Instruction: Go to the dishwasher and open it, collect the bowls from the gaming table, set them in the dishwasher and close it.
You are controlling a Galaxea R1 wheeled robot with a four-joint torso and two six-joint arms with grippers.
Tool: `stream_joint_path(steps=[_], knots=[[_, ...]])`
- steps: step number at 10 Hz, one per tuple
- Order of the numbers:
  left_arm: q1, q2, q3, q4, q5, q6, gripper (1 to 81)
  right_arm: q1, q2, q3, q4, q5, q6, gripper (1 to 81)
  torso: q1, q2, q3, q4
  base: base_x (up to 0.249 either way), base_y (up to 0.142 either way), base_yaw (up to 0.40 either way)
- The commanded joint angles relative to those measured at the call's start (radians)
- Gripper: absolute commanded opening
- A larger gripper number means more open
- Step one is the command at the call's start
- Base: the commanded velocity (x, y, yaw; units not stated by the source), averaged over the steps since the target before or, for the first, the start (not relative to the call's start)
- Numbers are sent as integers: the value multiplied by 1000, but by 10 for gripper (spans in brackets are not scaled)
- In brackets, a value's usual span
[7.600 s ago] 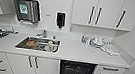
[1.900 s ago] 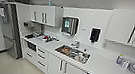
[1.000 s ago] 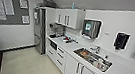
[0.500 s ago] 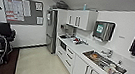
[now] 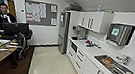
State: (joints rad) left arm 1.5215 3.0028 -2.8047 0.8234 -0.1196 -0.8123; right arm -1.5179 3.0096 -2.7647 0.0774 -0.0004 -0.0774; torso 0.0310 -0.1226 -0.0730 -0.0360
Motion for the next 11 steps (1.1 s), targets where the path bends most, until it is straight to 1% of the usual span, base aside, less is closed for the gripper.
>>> stream_joint_path(steps=[1,11], knots=[[-53,-7,-6,10,43,4,811,50,5,-2,-7,-58,-7,811,0,0,0,0,0,0,344],[-54,-2,-4,14,51,4,811,49,11,8,-13,-58,-5,811,0,0,0,0,0,0,345]])
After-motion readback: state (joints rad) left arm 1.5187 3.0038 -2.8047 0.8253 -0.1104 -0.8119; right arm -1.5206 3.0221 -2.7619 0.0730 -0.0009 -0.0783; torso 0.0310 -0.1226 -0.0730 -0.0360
